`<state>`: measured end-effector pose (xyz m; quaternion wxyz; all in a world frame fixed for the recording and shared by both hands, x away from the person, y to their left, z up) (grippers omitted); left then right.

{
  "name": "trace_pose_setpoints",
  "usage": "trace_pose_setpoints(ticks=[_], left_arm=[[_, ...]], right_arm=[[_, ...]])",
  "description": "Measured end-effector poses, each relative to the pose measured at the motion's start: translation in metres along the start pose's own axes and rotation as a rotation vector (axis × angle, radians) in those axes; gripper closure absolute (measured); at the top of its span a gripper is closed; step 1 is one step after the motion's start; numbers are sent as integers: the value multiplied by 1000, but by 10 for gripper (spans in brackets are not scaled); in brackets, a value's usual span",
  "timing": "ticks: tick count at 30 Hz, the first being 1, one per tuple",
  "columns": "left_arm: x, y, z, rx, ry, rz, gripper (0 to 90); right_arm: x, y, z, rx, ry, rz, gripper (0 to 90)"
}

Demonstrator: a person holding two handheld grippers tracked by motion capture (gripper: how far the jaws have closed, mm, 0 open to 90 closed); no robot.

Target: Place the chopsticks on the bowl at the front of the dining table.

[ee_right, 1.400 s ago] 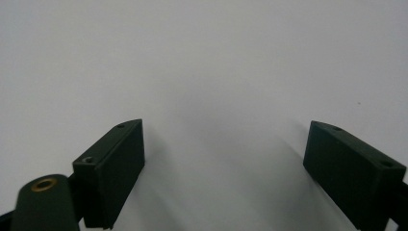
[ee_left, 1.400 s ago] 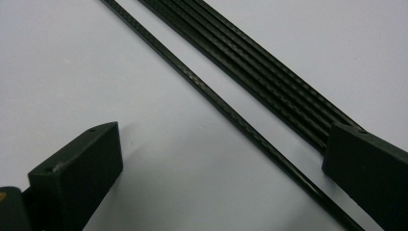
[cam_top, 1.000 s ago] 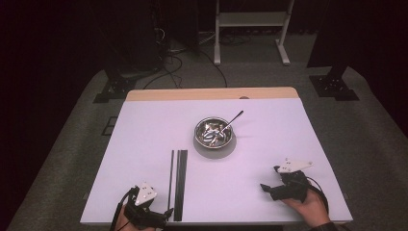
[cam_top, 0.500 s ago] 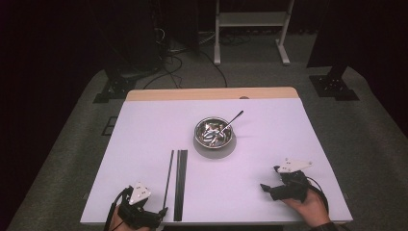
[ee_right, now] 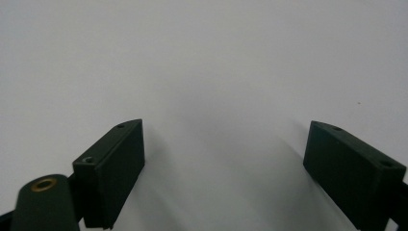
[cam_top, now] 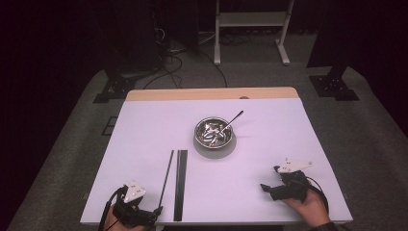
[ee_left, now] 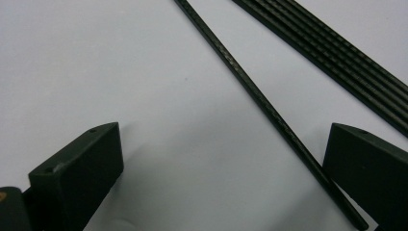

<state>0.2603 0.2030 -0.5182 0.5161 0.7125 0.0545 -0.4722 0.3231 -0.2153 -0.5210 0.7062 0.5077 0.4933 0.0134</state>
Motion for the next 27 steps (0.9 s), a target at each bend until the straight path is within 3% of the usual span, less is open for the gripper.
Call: trace_pose_setpoints(ticks=[27], left_arm=[[-12, -10, -35, -44, 68, -26, 0]], right_arm=[[0, 0, 0, 2, 0, 0, 126]])
Point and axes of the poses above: each handheld gripper's, and its own axes: x roughly forward along the jaws, y roughly out of its top, z roughly to its right, the point moved 8 cm from there along x, roughly forward along the jaws
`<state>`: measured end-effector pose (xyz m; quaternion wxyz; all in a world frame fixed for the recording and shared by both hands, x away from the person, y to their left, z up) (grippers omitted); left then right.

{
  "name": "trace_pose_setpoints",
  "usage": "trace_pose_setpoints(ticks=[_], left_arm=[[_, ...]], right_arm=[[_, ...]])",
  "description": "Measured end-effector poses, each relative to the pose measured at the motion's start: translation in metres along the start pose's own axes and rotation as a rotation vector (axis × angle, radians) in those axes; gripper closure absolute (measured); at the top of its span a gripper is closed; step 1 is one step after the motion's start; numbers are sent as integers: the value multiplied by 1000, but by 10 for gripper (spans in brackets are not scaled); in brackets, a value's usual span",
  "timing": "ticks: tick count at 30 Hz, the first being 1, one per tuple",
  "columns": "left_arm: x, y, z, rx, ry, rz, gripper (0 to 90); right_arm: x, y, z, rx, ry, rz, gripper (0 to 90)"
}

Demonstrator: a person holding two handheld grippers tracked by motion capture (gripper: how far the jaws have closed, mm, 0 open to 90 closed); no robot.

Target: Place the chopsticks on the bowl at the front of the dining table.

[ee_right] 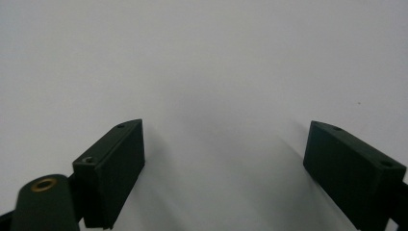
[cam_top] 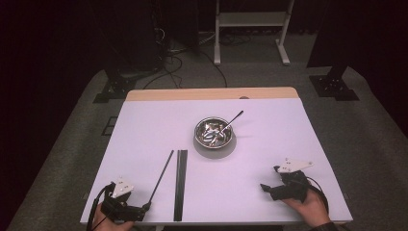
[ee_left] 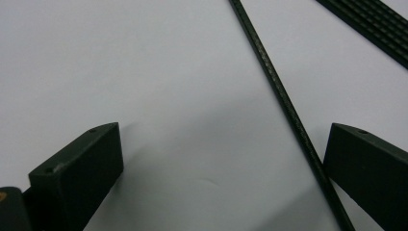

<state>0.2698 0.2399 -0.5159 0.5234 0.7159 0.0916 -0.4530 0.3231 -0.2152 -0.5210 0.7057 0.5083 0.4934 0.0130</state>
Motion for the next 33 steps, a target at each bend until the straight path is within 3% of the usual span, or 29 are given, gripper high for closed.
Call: trace_pose_setpoints(ticks=[33], left_arm=[[-3, -2, -33, -25, 45, -18, 0]], right_arm=[[0, 0, 0, 0, 0, 0, 126]])
Point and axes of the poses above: each handheld gripper's, and its own axes: x roughly forward along the jaws, y roughly out of its top, z roughly to its right, the point moved 8 cm from there along x, roughly forward along the jaws
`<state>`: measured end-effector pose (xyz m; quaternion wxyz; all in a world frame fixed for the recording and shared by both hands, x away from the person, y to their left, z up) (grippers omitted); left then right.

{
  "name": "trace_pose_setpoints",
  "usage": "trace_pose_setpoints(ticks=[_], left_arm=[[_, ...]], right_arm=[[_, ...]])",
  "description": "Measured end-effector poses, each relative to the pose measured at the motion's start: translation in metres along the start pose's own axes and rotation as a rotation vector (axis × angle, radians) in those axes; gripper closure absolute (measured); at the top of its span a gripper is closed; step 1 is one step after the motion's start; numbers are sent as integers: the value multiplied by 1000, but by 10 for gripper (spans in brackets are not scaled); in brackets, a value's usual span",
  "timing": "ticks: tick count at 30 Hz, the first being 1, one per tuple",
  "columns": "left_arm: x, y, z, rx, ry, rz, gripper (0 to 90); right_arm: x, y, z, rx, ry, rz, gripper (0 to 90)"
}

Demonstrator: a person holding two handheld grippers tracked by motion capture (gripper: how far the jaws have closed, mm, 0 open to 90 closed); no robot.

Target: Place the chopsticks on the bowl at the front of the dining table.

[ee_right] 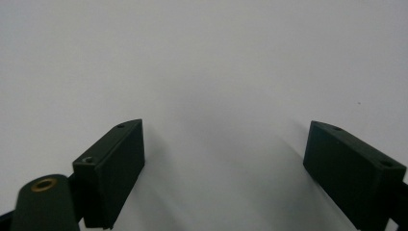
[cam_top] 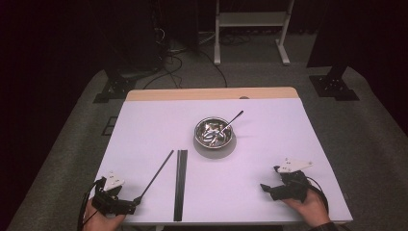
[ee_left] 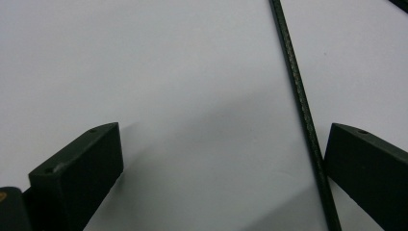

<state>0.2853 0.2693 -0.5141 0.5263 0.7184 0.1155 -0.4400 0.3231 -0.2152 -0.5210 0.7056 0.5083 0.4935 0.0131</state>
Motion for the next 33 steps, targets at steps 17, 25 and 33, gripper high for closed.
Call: trace_pose_setpoints(ticks=[17, 25, 33], left_arm=[[0, -1, -19, -25, 15, -5, 0], [1, -1, -28, -31, 19, -4, 0], [3, 1, -35, -42, 12, -8, 0]], right_arm=[[0, 0, 0, 0, 0, 0, 126], [0, 0, 0, 0, 0, 0, 126], [0, 0, 0, 0, 0, 0, 126]])
Point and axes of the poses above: each handheld gripper's, and its own axes: x roughly forward along the jaws, y roughly out of its top, z roughly to its right, the point moved 8 cm from there along x, roughly forward along the jaws
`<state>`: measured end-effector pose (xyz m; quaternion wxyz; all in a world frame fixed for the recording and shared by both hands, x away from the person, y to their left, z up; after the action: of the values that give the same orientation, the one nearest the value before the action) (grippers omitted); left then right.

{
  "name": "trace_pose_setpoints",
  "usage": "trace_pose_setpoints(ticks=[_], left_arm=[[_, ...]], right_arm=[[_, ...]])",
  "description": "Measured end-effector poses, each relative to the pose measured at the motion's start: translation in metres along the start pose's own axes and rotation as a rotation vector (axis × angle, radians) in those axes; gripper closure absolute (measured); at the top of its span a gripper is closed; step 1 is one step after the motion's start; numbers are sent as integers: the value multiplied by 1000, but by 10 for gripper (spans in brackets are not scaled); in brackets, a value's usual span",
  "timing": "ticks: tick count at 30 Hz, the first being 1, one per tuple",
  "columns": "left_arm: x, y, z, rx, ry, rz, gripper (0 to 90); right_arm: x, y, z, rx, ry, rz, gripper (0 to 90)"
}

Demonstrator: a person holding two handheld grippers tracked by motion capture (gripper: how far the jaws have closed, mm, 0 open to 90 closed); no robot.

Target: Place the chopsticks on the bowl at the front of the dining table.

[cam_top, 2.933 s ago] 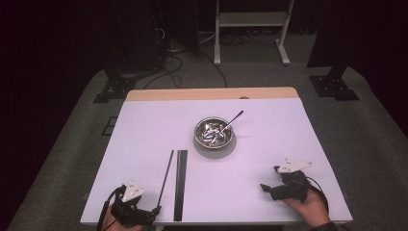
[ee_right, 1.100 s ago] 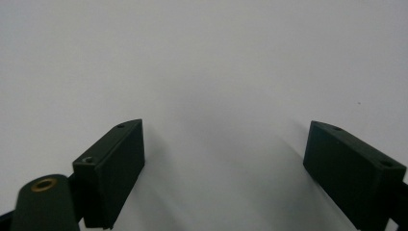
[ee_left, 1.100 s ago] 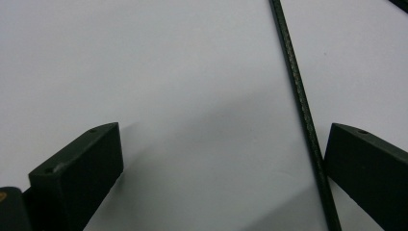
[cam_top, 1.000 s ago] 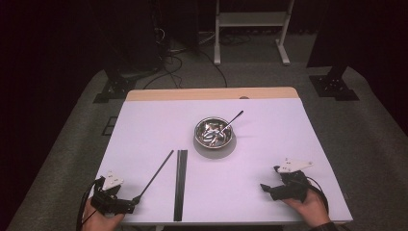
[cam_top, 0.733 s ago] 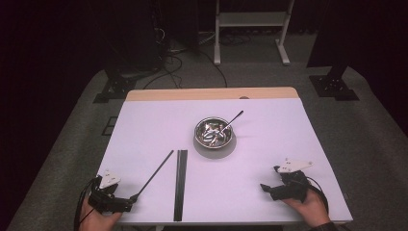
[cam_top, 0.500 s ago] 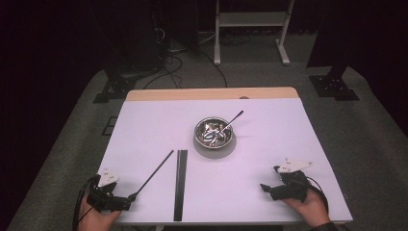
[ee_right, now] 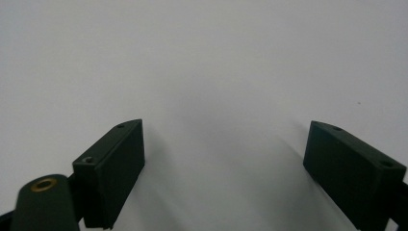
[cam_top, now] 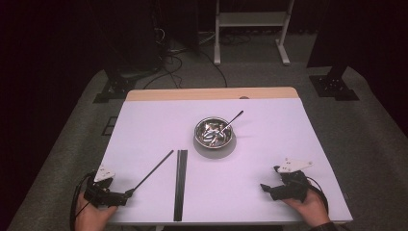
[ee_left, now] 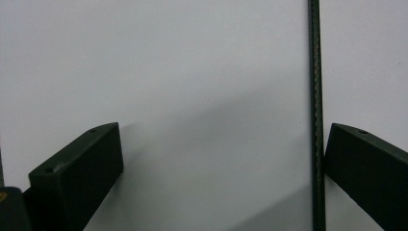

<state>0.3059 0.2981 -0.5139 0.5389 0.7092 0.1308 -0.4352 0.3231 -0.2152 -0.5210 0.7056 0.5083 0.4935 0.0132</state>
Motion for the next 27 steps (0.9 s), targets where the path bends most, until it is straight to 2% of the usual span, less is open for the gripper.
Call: trace_pose_setpoints(ticks=[5, 11, 18, 27], left_arm=[[0, 1, 0, 2, 2, -1, 0], [-2, 5, 6, 3, -16, 17, 0], [-2, 20, 21, 23, -60, 42, 0], [8, 44, 34, 57, -85, 58, 0]], right_arm=[[0, 0, 0, 0, 0, 0, 126], [0, 0, 0, 0, 0, 0, 126], [0, 0, 0, 0, 0, 0, 126], [0, 0, 0, 0, 0, 0, 126]])
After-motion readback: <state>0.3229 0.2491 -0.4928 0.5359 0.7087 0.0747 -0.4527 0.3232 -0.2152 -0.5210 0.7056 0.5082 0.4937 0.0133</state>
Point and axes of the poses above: each handheld gripper's, and its own axes: x roughly forward along the jaws, y roughly out of its top, z roughly to its right, the point moved 8 cm from there along x, roughly forward along the jaws
